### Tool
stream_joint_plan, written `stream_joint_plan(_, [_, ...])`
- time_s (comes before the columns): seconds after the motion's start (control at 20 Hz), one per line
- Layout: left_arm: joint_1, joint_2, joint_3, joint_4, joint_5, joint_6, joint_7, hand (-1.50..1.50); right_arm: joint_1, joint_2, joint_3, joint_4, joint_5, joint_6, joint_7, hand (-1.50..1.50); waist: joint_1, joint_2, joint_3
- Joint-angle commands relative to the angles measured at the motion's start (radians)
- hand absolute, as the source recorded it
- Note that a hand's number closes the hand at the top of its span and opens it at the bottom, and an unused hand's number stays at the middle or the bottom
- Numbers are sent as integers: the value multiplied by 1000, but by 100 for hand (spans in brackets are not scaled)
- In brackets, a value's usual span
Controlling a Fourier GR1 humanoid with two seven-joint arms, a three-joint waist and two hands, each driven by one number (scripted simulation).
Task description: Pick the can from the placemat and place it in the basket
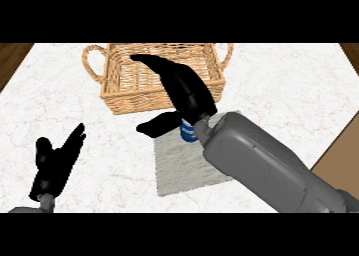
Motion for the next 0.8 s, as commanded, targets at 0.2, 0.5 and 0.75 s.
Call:
stream_joint_plan(0.2, [76,-6,10,34,28,-4,54,0,-352,-218,-54,-11,4,377,339,-150,-36,5,-5])
stream_joint_plan(0.5, [132,-20,1,16,14,-3,6,0,-444,-290,-91,-63,-203,736,502,-150,-42,3,-4])
stream_joint_plan(0.75, [142,-10,13,16,7,-7,-1,0,-476,-298,-107,-37,-331,916,630,-150,-38,10,-4])
